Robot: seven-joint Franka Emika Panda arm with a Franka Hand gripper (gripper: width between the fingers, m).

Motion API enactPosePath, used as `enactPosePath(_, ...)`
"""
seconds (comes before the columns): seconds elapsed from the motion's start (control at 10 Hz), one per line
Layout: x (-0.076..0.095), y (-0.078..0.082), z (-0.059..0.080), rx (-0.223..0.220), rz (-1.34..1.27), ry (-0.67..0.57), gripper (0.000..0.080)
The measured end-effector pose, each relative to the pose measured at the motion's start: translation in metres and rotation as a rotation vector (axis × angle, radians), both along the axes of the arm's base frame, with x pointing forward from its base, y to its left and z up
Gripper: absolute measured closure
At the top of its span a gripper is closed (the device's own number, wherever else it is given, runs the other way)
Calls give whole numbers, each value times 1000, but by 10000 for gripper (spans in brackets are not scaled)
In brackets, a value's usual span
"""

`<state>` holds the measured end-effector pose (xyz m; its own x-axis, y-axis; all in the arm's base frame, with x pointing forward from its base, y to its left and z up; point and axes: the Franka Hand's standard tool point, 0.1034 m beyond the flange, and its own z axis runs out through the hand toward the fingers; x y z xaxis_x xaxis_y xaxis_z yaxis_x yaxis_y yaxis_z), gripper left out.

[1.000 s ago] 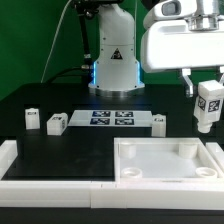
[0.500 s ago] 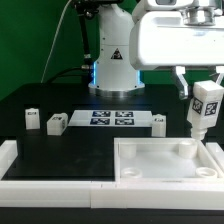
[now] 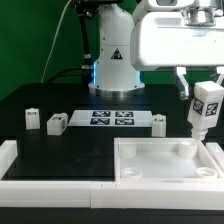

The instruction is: Assemble one leg

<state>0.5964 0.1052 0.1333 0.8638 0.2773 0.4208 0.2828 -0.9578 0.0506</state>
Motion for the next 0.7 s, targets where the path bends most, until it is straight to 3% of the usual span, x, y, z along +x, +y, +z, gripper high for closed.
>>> enactPosePath(0.1,1,-4,-7,13,-33,13,502)
enactPosePath(0.5,11,5,-10,16,-27,21,502)
enactPosePath(0.7,13,9,-19,16,-22,23,502)
